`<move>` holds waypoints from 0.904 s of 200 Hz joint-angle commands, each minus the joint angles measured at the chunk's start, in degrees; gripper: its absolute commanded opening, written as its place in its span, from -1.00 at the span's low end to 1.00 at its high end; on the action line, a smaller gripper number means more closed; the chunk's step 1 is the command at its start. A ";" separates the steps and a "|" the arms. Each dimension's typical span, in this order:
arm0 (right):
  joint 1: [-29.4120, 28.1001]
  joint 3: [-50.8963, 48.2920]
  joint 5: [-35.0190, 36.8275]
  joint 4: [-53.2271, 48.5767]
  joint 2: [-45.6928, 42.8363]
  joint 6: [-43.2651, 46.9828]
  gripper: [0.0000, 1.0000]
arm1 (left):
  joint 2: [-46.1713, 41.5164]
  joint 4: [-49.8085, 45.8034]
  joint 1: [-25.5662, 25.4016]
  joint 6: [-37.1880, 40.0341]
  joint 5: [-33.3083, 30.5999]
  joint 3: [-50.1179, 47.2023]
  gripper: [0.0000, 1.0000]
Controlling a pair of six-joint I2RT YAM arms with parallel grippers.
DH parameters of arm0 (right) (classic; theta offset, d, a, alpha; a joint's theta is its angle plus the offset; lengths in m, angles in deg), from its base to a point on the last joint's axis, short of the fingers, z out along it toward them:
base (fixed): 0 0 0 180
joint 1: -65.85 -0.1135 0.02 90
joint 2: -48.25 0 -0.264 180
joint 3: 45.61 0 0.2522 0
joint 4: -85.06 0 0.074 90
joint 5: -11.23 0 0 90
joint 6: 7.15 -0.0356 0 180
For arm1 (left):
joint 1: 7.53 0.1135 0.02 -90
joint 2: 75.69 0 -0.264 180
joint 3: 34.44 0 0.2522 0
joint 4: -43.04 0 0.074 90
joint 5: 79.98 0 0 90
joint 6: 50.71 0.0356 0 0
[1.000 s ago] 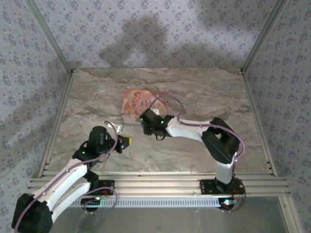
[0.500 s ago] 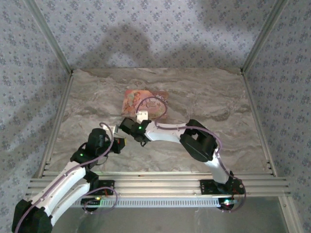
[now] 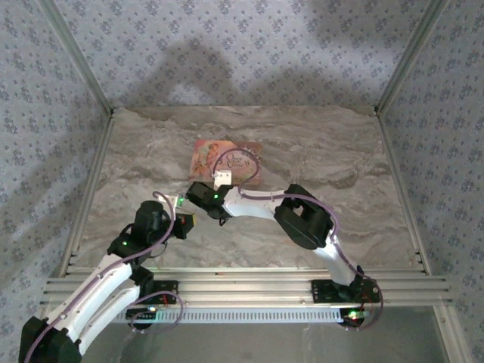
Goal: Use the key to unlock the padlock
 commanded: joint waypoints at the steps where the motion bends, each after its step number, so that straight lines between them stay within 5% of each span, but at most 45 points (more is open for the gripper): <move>1: 0.51 2.16 1.77 0.31 2.30 0.43 0.03 | -1.13 -1.29 0.27 -0.65 -0.61 -0.71 -1.00; 181: 2.56 4.19 0.48 3.39 4.73 2.75 -0.21 | -3.52 -1.57 0.26 -0.12 -0.16 -1.67 -1.00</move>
